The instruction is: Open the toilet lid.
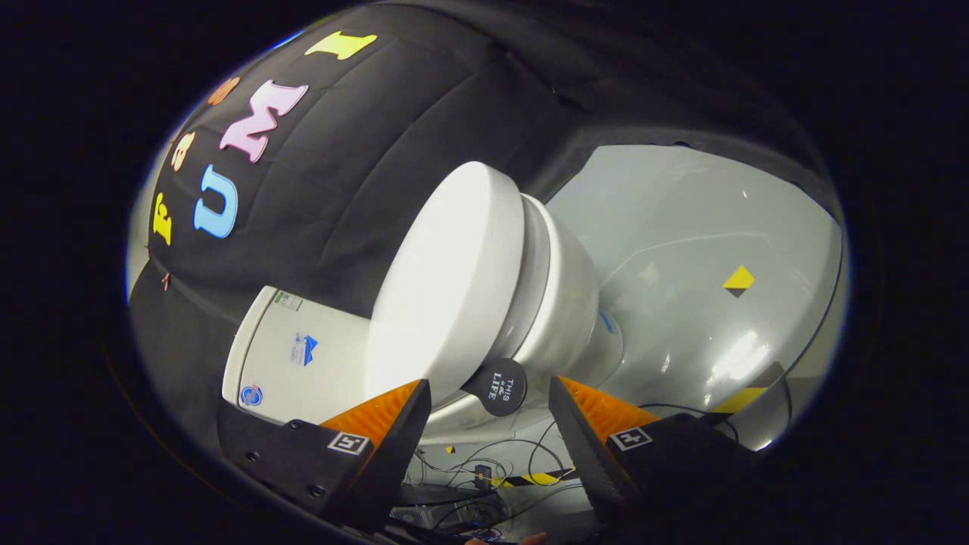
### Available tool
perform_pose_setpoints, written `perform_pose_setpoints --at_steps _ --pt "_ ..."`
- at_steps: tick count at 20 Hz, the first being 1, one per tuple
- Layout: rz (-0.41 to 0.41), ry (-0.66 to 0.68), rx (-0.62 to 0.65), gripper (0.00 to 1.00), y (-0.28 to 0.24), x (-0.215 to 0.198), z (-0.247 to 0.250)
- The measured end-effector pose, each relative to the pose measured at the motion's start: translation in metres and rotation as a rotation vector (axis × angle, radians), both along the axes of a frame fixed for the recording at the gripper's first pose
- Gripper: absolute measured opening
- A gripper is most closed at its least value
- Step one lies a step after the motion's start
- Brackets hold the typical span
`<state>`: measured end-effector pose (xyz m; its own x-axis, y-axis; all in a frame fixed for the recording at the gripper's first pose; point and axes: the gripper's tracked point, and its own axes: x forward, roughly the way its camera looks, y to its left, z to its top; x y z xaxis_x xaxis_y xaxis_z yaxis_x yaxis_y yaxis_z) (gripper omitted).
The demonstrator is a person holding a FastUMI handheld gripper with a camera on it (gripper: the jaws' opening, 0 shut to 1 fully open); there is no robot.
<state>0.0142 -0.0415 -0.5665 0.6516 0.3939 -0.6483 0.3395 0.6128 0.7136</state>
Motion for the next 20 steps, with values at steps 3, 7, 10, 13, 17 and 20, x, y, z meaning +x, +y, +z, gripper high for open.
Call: perform_pose_setpoints --at_steps 3,7,10,13,17,20 --pt "0.010 0.030 0.073 0.97 0.008 0.003 -0.005" --pt "-0.003 0.069 0.160 0.62 0.018 0.010 -0.009" --pt "-0.005 0.032 0.189 0.30 0.012 0.006 0.002" --pt "-0.013 0.014 0.185 0.15 0.021 0.011 -0.006" --pt "-0.006 0.036 0.138 0.14 0.023 0.012 -0.005" --pt "0.014 0.045 0.048 0.14 0.024 0.014 0.009"
